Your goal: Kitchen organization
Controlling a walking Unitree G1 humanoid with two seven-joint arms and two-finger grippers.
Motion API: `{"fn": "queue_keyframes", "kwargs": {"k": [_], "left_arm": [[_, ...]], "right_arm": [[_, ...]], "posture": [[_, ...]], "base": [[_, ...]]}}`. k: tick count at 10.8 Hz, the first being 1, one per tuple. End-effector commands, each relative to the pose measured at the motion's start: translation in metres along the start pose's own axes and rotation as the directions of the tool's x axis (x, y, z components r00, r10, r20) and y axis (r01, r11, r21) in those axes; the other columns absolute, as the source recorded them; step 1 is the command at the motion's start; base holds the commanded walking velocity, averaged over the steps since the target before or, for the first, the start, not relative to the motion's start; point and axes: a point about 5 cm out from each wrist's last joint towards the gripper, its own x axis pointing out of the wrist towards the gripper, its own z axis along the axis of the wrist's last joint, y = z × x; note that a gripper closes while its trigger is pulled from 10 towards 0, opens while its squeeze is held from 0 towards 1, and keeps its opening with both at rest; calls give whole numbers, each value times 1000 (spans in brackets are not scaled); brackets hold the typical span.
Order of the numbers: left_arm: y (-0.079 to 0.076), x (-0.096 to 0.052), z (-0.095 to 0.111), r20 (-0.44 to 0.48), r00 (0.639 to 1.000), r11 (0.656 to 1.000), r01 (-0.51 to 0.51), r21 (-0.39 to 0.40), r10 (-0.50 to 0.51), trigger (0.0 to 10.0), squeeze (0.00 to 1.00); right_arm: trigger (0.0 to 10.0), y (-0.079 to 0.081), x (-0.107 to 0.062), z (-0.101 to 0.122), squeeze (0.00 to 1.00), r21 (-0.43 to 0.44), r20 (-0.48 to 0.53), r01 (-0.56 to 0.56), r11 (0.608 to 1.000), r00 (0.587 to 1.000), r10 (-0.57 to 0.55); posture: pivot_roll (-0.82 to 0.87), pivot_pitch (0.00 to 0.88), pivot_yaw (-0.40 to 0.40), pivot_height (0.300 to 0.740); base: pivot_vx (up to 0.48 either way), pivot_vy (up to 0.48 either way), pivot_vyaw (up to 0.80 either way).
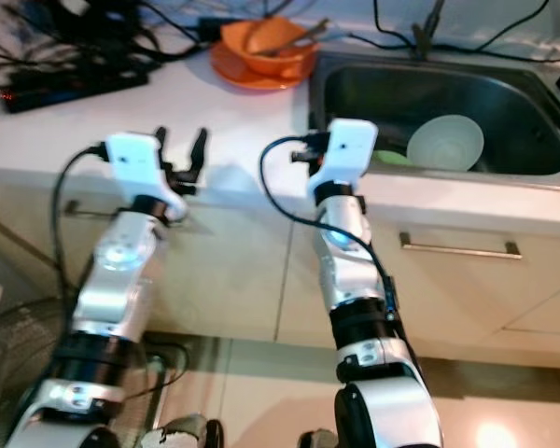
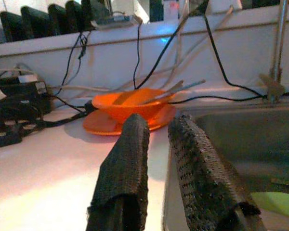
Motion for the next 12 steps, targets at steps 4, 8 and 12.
{"fn": "queue_keyframes", "kwargs": {"k": [4,8,12], "left_arm": [[-1,8,18,71,997,1000,10,18,-11,10000,0],[4,12,22,83,996,998,0,65,-5,10000,0],[2,11,22,93,996,998,-6,65,0,10000,0]], "right_arm": [[10000,-6,8,17,0,-6,59,19,1000,998,-18],[10000,1,7,16,0,-21,60,-5,1000,998,6],[10000,0,7,16,0,-17,60,-7,1000,998,8]], "posture": [[114,99,-1,740],[105,96,6,740],[108,95,-1,740]], "base": [[131,0,0],[373,0,0],[447,0,0]]}}
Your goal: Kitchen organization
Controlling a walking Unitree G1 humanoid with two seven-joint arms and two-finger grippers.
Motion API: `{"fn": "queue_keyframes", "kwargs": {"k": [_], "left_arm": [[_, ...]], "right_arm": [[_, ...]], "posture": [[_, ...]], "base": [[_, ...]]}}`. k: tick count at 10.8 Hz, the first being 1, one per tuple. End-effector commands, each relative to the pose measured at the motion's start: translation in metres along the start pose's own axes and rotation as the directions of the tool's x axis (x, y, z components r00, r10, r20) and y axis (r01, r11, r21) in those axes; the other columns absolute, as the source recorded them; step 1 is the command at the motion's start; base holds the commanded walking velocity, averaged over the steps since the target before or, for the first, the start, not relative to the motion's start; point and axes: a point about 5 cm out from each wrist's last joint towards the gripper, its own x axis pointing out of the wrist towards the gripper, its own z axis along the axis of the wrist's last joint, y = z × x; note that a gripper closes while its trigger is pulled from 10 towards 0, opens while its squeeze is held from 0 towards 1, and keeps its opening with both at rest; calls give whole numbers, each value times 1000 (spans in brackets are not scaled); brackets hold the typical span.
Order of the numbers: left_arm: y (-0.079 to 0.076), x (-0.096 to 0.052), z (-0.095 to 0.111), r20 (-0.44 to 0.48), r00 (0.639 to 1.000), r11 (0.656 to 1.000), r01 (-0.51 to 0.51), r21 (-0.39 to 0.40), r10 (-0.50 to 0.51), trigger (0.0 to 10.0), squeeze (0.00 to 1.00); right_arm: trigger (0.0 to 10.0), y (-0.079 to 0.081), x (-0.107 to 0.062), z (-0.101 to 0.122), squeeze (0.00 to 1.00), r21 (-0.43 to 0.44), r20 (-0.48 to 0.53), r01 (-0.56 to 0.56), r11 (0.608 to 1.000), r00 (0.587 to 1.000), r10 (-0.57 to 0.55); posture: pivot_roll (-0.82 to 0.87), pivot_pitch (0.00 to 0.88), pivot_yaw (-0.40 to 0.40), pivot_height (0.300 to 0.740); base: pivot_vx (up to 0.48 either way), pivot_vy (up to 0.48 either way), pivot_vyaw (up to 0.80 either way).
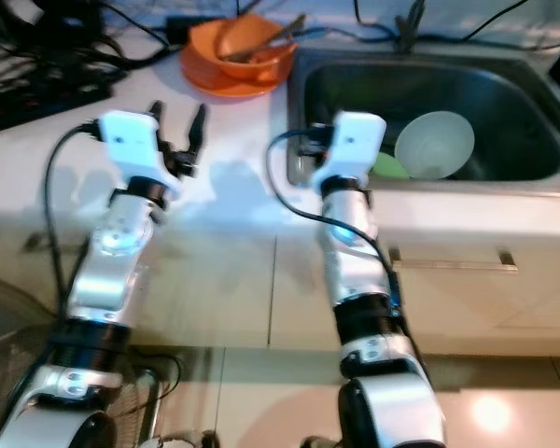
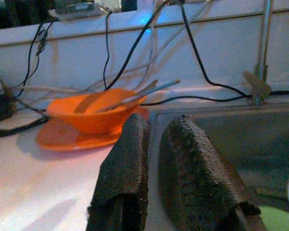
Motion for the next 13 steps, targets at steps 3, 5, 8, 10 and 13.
{"fn": "queue_keyframes", "kwargs": {"k": [3,5,8,10,13], "left_arm": [[-12,0,3,23,999,1000,25,-5,-24,10000,0],[-15,-1,3,25,999,1000,30,-11,-29,10000,0],[-18,-2,4,36,999,999,30,-32,-29,10000,0],[-20,-2,4,34,999,998,43,-41,-41,10000,0],[-25,3,5,-5,997,994,79,-82,-79,10000,0]], "right_arm": [[10000,-8,3,8,0,-11,29,14,1000,999,-14],[10000,-7,2,7,0,-11,26,7,1000,1000,-6],[10000,-6,2,7,0,-11,25,1,1000,1000,0],[10000,-6,2,7,0,-8,25,4,1000,1000,-4],[10000,-6,1,6,0,-4,20,5,1000,1000,-5]], "posture": [[109,89,-7,740],[110,82,-10,740],[106,75,-10,740],[108,73,-10,740],[108,66,-7,740]], "base": [[460,0,0],[458,0,0],[308,0,0],[0,0,0],[0,0,0]]}}
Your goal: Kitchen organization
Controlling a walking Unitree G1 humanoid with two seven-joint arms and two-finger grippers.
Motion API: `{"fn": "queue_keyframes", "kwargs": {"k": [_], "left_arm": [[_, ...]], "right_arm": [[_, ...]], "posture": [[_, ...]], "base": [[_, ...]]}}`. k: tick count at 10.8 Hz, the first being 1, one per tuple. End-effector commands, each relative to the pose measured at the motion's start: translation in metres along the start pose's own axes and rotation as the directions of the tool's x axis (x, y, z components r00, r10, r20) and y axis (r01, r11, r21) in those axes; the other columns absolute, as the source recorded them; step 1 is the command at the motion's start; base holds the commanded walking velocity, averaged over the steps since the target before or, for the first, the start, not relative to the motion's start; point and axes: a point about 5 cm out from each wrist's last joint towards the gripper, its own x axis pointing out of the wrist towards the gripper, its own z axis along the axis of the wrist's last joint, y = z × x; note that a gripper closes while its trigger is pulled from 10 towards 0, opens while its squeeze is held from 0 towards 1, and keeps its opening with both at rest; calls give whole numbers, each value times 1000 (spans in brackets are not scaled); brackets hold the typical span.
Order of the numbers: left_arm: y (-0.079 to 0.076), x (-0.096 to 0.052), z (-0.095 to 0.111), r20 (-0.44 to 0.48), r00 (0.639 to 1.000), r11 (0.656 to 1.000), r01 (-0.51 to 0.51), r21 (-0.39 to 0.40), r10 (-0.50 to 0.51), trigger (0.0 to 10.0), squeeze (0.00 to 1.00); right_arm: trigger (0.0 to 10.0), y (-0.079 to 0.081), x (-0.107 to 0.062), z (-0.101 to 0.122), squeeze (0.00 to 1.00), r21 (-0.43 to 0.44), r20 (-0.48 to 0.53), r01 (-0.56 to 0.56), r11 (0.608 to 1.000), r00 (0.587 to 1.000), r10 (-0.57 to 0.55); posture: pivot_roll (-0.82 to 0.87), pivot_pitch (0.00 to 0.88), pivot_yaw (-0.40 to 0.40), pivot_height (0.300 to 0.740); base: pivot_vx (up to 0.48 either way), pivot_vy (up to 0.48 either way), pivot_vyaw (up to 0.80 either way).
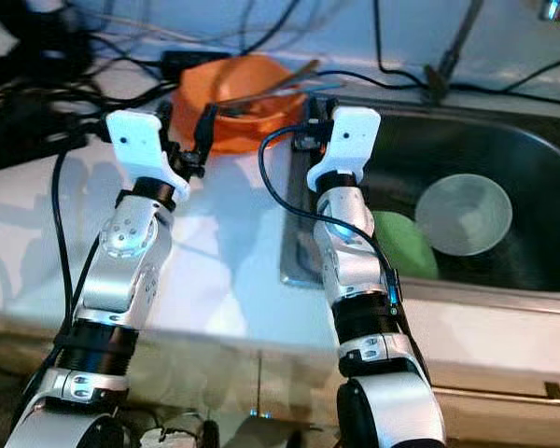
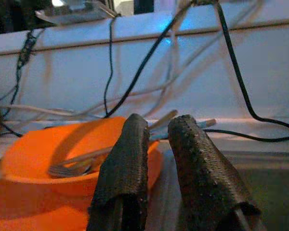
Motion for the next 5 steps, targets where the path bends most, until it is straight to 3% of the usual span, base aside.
{"fn": "queue_keyframes", "kwargs": {"k": [1,3,5], "left_arm": [[-6,7,3,-22,998,999,53,1,-53,10000,0],[-3,20,1,-145,982,986,135,102,-119,10000,0],[0,30,-5,-280,946,973,201,114,-162,10000,0]], "right_arm": [[10000,-1,0,1,0,2,-2,7,1000,1000,-7],[10000,-1,1,1,0,14,-5,9,1000,1000,-9],[10000,0,2,1,0,12,-7,7,1000,1000,-7]], "posture": [[109,66,-5,740],[107,82,-4,740],[113,93,8,740]], "base": [[0,0,0],[0,0,0],[0,0,0]]}}
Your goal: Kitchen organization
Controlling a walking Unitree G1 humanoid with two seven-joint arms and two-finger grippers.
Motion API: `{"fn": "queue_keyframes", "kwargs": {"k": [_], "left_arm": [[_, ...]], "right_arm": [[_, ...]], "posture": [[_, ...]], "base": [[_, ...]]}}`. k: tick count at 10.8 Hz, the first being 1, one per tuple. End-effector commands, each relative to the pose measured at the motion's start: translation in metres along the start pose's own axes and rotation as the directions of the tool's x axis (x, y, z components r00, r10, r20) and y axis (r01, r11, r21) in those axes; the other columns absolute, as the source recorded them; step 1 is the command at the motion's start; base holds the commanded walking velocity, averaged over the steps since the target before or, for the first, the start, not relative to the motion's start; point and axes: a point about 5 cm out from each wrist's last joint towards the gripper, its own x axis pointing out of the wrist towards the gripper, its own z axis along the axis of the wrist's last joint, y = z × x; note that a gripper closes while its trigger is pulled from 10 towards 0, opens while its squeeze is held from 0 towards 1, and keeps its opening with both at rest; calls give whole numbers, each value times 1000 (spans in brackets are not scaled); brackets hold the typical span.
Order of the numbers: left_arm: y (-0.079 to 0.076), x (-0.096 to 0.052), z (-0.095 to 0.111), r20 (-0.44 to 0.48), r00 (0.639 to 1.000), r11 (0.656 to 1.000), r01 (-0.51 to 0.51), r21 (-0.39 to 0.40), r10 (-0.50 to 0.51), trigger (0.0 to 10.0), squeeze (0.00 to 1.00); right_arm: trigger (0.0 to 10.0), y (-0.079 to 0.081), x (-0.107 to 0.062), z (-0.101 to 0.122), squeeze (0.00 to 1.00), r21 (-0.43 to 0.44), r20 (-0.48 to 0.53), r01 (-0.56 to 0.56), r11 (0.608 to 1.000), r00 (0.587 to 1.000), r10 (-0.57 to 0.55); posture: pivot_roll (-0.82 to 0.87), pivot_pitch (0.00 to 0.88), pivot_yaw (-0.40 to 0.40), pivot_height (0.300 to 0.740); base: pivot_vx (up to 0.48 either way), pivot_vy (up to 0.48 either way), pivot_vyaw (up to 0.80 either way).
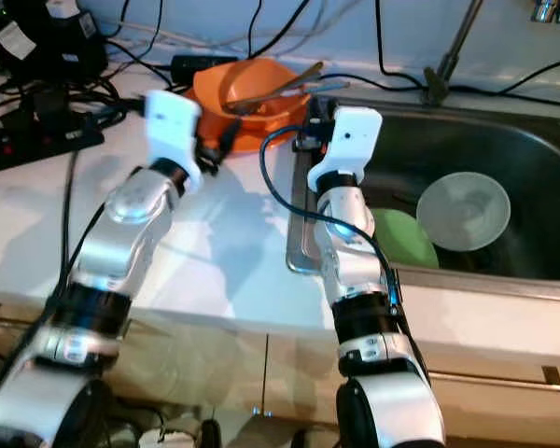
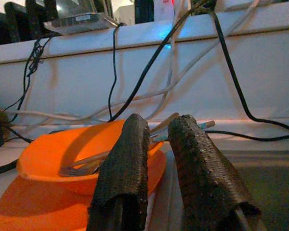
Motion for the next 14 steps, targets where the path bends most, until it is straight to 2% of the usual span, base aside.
{"fn": "queue_keyframes", "kwargs": {"k": [1,2,3,5,6,11,14], "left_arm": [[3,4,3,-30,999,1000,15,-3,-15,10000,0],[9,12,3,-106,993,998,55,36,-51,10000,0],[16,18,4,-139,990,998,44,44,-37,10000,0],[22,25,7,-173,984,999,35,7,-34,10000,0],[28,28,5,-219,976,999,28,21,-23,10000,0],[31,37,15,-197,980,999,26,-21,-29,10000,0],[24,43,18,-214,975,999,50,-8,-51,10000,0]], "right_arm": [[10000,1,2,2,0,7,-3,3,1000,1000,-3],[10000,1,1,1,0,4,-7,14,1000,1000,-14],[10000,-2,-2,0,0,3,-12,26,1000,1000,-26],[10000,-6,-8,1,0,-3,-4,48,999,999,-48],[10000,-6,-12,6,0,-5,10,64,998,998,-64],[10000,-8,-26,40,0,15,137,94,995,986,-95],[10000,-10,-32,43,0,5,136,108,994,985,-108]], "posture": [[108,99,16,740],[99,107,30,740],[90,118,39,740],[65,147,55,740],[42,179,70,740],[-14,218,109,740],[-35,197,147,740]], "base": [[0,0,0],[0,0,0],[0,0,0],[0,0,0],[0,0,0],[0,0,0],[0,0,0]]}}
